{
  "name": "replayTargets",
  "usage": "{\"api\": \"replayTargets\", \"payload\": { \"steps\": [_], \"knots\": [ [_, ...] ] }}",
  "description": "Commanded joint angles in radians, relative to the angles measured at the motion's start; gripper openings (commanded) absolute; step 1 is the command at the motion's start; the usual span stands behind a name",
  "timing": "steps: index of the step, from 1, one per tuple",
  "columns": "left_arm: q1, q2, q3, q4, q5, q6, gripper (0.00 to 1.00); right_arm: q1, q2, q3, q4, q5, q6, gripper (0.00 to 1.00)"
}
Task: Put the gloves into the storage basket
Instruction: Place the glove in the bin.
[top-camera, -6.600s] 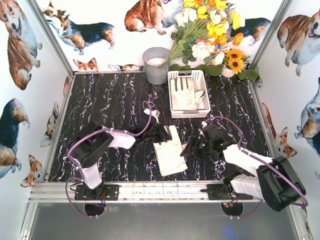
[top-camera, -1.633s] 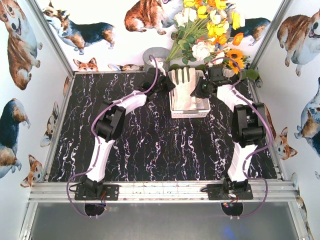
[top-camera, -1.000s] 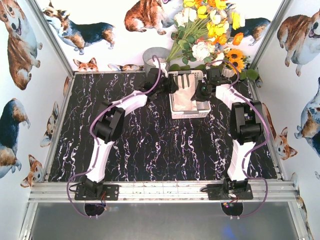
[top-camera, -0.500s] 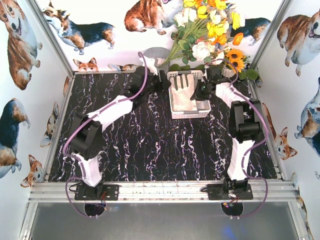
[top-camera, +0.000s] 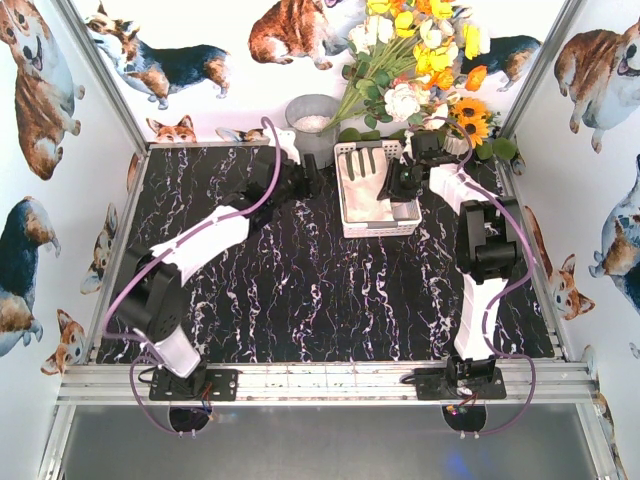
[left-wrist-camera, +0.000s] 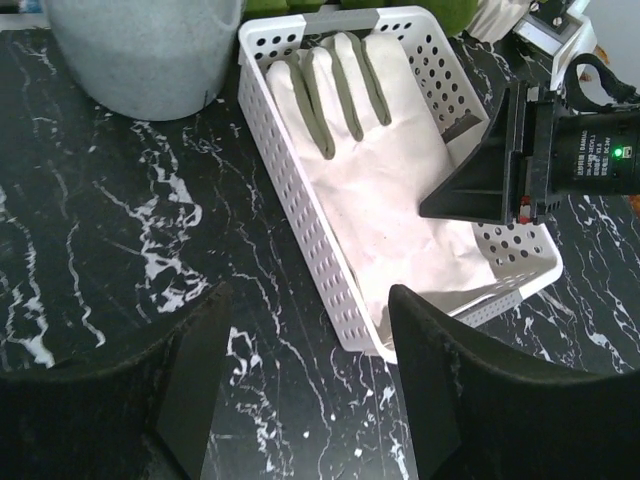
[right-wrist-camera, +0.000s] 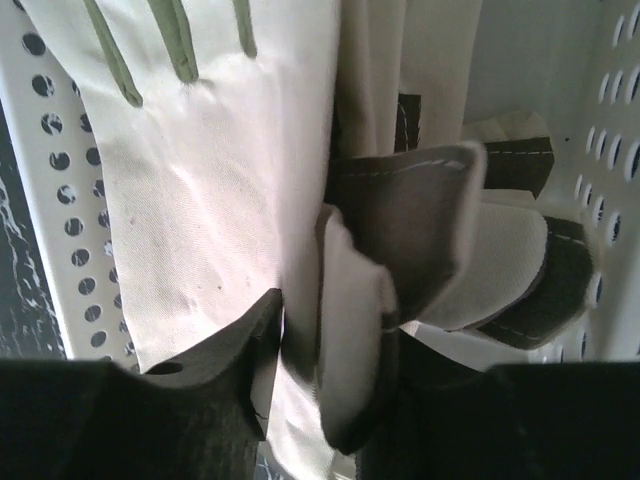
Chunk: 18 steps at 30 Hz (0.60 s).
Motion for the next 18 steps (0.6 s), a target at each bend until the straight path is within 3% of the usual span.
{"api": "replayTargets", "payload": {
  "steps": [1, 7, 13, 16, 18],
  "knots": [
    [-0.004, -0.101, -0.034, -0.031, -0.064, 0.033, 0.59, 0.008, -0.090, 0.046, -0.024, 0.000, -0.030, 0.38],
    [-0.004, -0.219, -0.083, -0.087, -0.137, 0.061, 0.63, 0.015, -0.210, 0.019, -0.047, 0.110, -0.049, 0.73],
    [-0.004, -0.323, -0.108, -0.191, -0.209, 0.077, 0.71, 0.018, -0.369, -0.055, -0.052, 0.215, -0.086, 0.84],
    [-0.004, -0.375, -0.126, -0.228, -0.236, 0.085, 0.93, 0.019, -0.467, -0.103, -0.041, 0.228, -0.086, 0.86],
    [-0.004, -0.412, -0.146, -0.237, -0.253, 0.089, 0.99, 0.018, -0.545, -0.163, 0.003, 0.218, -0.076, 0.88]
  ]
}}
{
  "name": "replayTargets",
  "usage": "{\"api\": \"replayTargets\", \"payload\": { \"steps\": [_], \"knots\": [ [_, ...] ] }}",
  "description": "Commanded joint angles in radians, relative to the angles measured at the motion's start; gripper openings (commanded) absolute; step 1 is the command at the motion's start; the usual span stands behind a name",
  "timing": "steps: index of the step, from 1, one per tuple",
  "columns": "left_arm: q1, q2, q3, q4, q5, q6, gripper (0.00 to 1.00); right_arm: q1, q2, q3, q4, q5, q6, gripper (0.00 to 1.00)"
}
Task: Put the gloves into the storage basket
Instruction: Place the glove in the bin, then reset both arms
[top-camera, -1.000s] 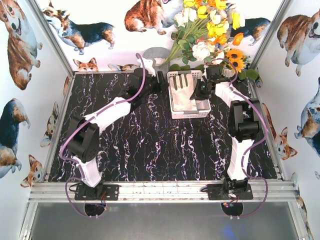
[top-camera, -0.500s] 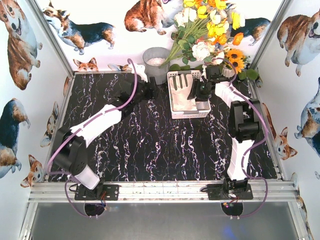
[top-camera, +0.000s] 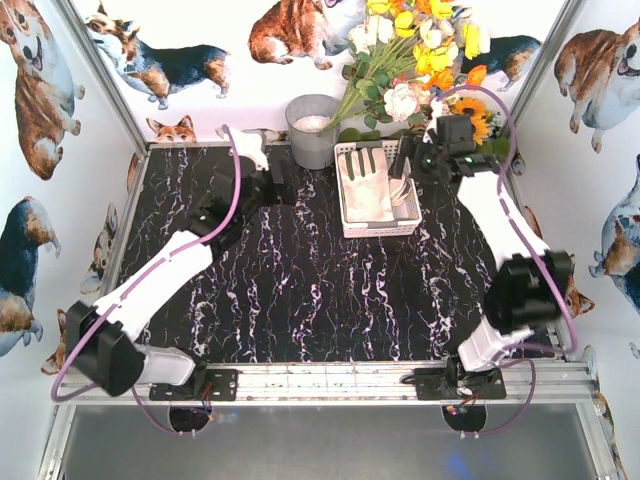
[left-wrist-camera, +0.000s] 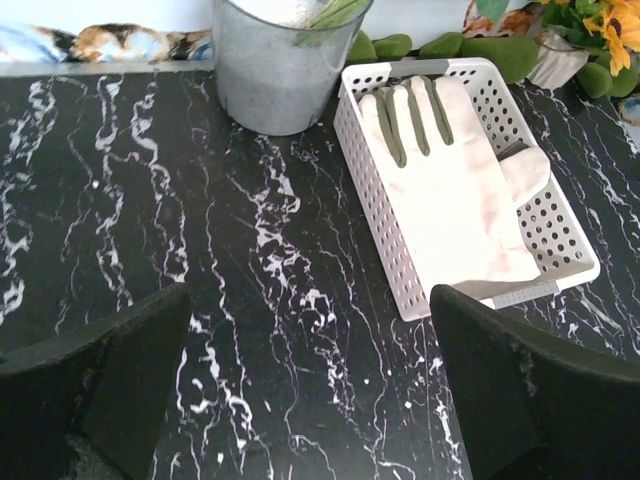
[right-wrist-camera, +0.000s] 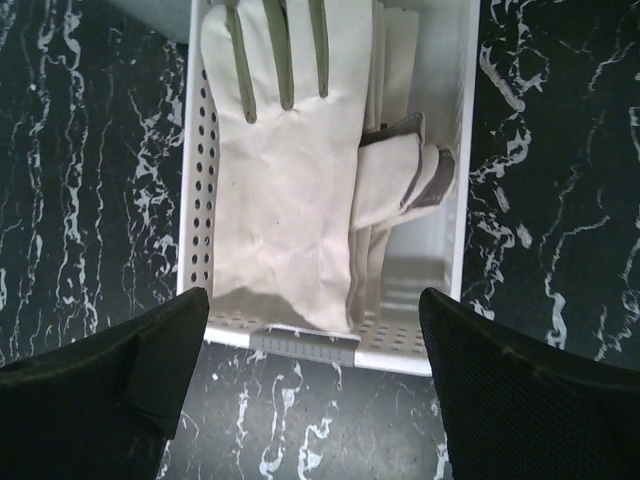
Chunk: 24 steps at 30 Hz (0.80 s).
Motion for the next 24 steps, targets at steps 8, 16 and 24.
{"api": "replayTargets", "payload": {
  "steps": [8, 16, 24],
  "knots": [
    [0.116, -0.200, -0.184, -0.089, -0.092, -0.009, 1.00, -0.036, -0.409, -0.352, 0.231, 0.032, 0.038, 0.96],
    [0.514, -0.436, -0.601, 0.077, -0.046, -0.052, 1.00, -0.241, -0.618, -0.705, 0.386, 0.024, 0.113, 1.00],
    [0.588, -0.474, -0.910, 0.584, -0.083, 0.155, 1.00, -0.304, -0.731, -1.134, 0.775, 0.191, 0.039, 1.00]
  ]
}}
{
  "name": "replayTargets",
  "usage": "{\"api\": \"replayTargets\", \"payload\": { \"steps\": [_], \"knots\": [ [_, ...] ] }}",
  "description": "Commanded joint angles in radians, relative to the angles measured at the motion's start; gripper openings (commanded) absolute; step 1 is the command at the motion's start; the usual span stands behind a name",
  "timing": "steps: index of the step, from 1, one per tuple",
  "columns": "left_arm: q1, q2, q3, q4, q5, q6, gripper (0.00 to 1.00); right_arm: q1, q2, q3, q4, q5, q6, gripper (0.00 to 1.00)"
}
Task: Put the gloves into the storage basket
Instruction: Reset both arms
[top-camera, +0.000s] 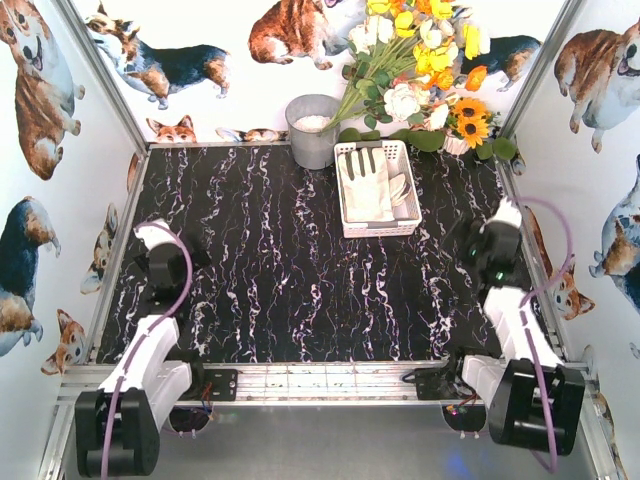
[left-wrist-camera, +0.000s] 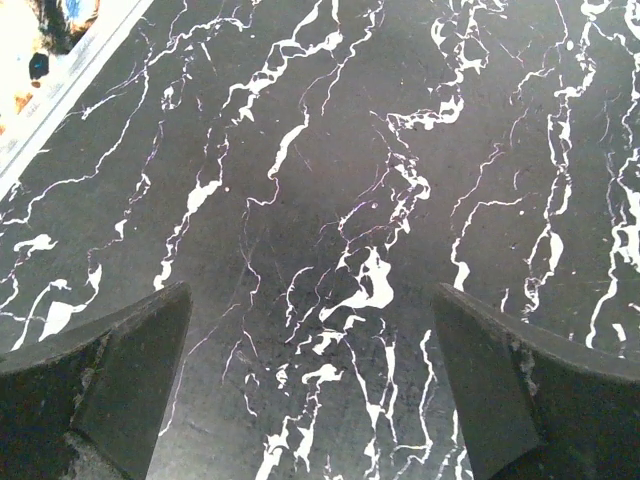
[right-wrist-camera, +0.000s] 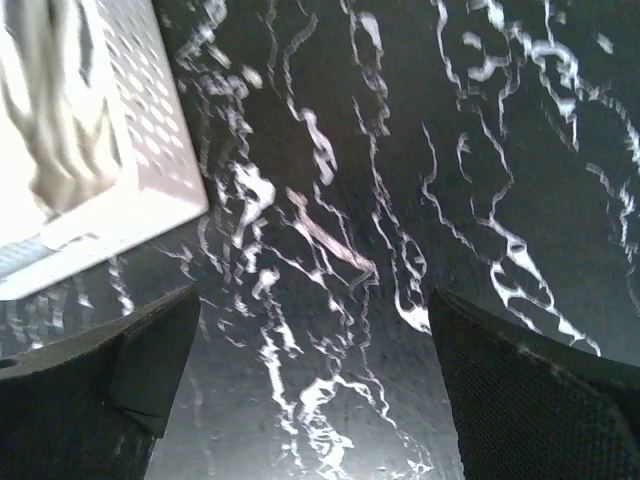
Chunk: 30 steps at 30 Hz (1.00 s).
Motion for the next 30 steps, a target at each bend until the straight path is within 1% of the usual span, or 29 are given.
{"api": "replayTargets", "payload": {
  "steps": [1, 3, 5, 7, 9, 10, 12, 13, 14, 15, 16, 17, 18, 19, 20, 21, 22, 24, 25, 28, 30],
  "knots": [
    [0.008, 0.042, -0.088, 0.391, 0.015, 0.118, 1.00, 0.031, -0.071, -0.210, 0.396, 0.114, -0.051, 1.00],
    [0.009, 0.112, -0.109, 0.483, 0.053, 0.155, 1.00, 0.085, -0.079, -0.304, 0.541, 0.187, -0.115, 1.00],
    [0.007, 0.195, -0.112, 0.558, 0.094, 0.177, 1.00, 0.146, -0.054, -0.345, 0.628, 0.234, -0.196, 1.00],
    [-0.009, 0.285, -0.125, 0.674, 0.121, 0.207, 1.00, 0.179, 0.003, -0.350, 0.695, 0.242, -0.246, 1.00],
    [-0.021, 0.385, -0.143, 0.829, 0.130, 0.247, 1.00, 0.184, 0.055, -0.331, 0.738, 0.218, -0.257, 1.00],
    [-0.022, 0.417, -0.131, 0.850, 0.145, 0.254, 1.00, 0.185, 0.088, -0.323, 0.768, 0.210, -0.259, 1.00],
    [-0.032, 0.481, -0.108, 0.923, 0.186, 0.299, 1.00, 0.186, 0.191, -0.311, 0.882, 0.181, -0.258, 1.00],
    [-0.040, 0.526, -0.095, 0.960, 0.187, 0.321, 1.00, 0.189, 0.249, -0.297, 0.902, 0.150, -0.271, 1.00],
    [-0.042, 0.558, -0.073, 0.947, 0.197, 0.326, 1.00, 0.197, 0.304, -0.284, 0.931, 0.125, -0.288, 1.00],
    [-0.043, 0.593, -0.058, 0.932, 0.224, 0.339, 1.00, 0.208, 0.373, -0.285, 0.990, 0.102, -0.308, 1.00],
    [-0.050, 0.634, -0.053, 0.956, 0.241, 0.355, 1.00, 0.216, 0.443, -0.289, 1.106, 0.084, -0.330, 1.00],
    [-0.061, 0.691, -0.049, 0.990, 0.217, 0.366, 1.00, 0.223, 0.474, -0.283, 1.096, 0.081, -0.349, 1.00],
    [-0.068, 0.708, -0.033, 1.018, 0.179, 0.366, 1.00, 0.223, 0.426, -0.255, 0.965, 0.094, -0.341, 1.00],
    [-0.064, 0.683, -0.002, 0.909, 0.130, 0.324, 1.00, 0.221, 0.409, -0.215, 0.855, 0.101, -0.331, 1.00],
    [-0.063, 0.701, 0.001, 0.911, 0.101, 0.322, 1.00, 0.217, 0.440, -0.214, 0.905, 0.102, -0.324, 1.00],
    [-0.067, 0.705, -0.009, 0.954, 0.087, 0.322, 1.00, 0.216, 0.474, -0.235, 1.014, 0.113, -0.320, 1.00],
    [-0.069, 0.692, -0.008, 0.930, 0.086, 0.317, 1.00, 0.217, 0.464, -0.245, 1.008, 0.123, -0.318, 1.00],
    [-0.070, 0.699, -0.015, 0.956, 0.082, 0.323, 1.00, 0.217, 0.414, -0.213, 0.865, 0.110, -0.323, 1.00],
    [-0.070, 0.697, -0.016, 0.949, 0.085, 0.320, 1.00, 0.216, 0.420, -0.205, 0.860, 0.108, -0.321, 1.00],
    [-0.070, 0.699, -0.014, 0.950, 0.086, 0.321, 1.00, 0.217, 0.469, -0.246, 1.025, 0.117, -0.321, 1.00],
    [-0.070, 0.698, -0.014, 0.951, 0.087, 0.322, 1.00, 0.215, 0.453, -0.217, 0.940, 0.112, -0.318, 1.00]
  ]
}}
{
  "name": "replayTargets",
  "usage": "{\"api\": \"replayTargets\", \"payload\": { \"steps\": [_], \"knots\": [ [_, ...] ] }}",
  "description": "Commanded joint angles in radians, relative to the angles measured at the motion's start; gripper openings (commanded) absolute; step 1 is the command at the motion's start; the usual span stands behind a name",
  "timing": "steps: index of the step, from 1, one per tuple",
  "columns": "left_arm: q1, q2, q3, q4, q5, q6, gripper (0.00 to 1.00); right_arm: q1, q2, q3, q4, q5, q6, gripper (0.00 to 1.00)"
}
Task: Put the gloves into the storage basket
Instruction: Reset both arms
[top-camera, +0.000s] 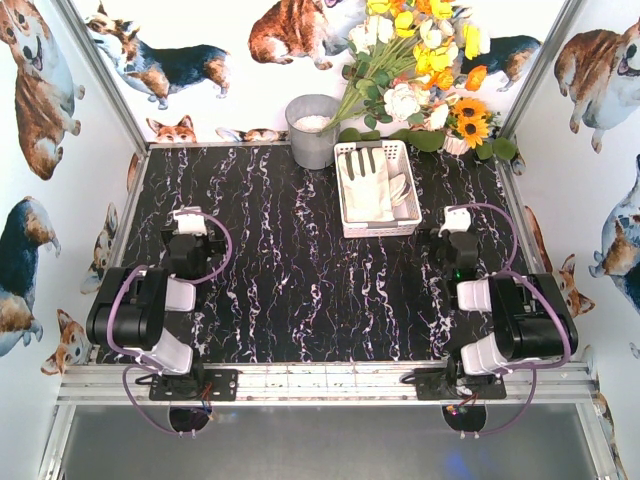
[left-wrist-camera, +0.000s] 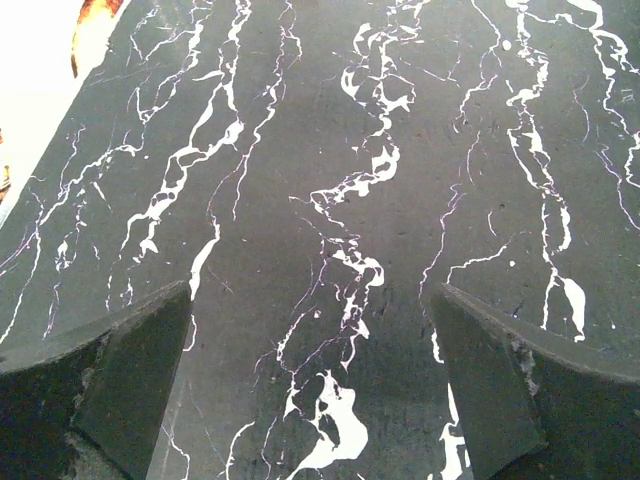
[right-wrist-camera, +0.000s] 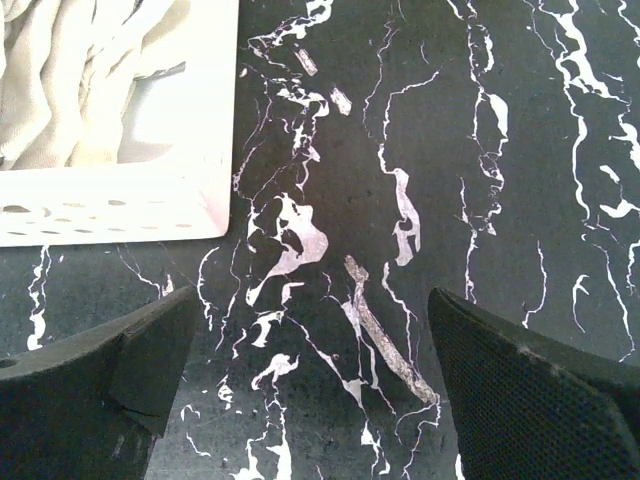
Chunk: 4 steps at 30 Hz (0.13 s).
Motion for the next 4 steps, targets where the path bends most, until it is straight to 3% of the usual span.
{"api": "replayTargets", "payload": {
  "steps": [1, 4],
  "knots": [
    [-0.008, -0.004, 0.012, 0.044, -0.010, 0.005, 1.00, -0.006, -0.009, 0.036, 0.030, 0.002, -0.014, 1.00],
    [-0.008, -0.004, 0.012, 0.046, -0.011, 0.006, 1.00, -0.006, 0.001, 0.006, 0.099, -0.006, -0.021, 1.00]
  ]
}}
